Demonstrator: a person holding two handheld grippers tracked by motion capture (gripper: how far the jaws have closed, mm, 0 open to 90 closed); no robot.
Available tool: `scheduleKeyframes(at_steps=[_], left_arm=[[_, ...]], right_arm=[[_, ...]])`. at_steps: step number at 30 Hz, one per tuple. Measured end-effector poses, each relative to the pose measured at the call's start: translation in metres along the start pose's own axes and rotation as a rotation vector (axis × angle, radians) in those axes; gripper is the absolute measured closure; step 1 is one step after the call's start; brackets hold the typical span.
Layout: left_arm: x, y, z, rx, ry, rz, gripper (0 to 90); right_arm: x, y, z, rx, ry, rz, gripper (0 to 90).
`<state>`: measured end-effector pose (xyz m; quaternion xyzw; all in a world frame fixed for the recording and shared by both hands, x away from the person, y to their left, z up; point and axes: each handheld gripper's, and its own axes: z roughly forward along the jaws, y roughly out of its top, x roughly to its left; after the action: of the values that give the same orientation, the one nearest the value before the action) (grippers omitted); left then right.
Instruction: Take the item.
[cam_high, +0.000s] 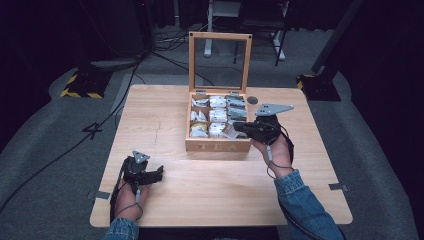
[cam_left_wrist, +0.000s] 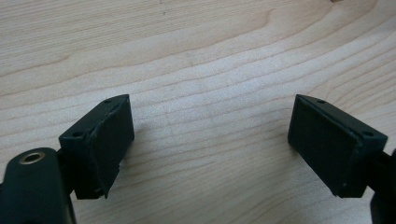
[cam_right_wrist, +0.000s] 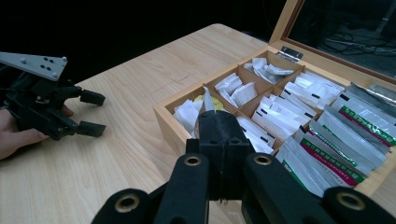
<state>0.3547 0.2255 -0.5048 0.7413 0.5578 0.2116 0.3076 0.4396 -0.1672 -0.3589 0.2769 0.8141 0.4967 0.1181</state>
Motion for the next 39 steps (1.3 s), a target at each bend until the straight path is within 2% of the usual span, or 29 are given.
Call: scheduleKeyframes(at_steps=[5, 19, 20, 21, 28, 31, 39], left_arm=[[0.000, 0.000, 0.000, 0.000, 0.000, -0.001, 14.8], [0.002, 0.003, 0.003, 0.001, -0.002, -0.002, 15.0], [0.003, 0.003, 0.003, 0.004, 0.000, 0.009, 14.7], [0.002, 0.004, 0.003, 0.003, -0.002, 0.000, 14.6], [0.003, 0.005, 0.004, 0.001, -0.005, 0.010, 14.7], [0.003, 0.005, 0.004, 0.000, -0.005, 0.010, 14.7], [0.003, 0.005, 0.004, 0.001, -0.005, 0.010, 14.7]], right_arm=[[-0.001, -0.007, -0.014, -0.020, -0.001, 0.006, 89.7], [-0.020, -0.020, -0.052, -0.050, -0.083, 0.053, 89.7], [-0.022, -0.022, -0.056, -0.050, -0.095, 0.057, 89.7], [-0.023, -0.023, -0.058, -0.051, -0.100, 0.062, 89.7], [-0.034, -0.029, -0.065, -0.040, -0.138, 0.078, 89.5], [-0.039, -0.032, -0.068, -0.021, -0.181, 0.066, 89.5], [-0.056, -0.041, -0.078, -0.020, -0.219, 0.115, 89.5]])
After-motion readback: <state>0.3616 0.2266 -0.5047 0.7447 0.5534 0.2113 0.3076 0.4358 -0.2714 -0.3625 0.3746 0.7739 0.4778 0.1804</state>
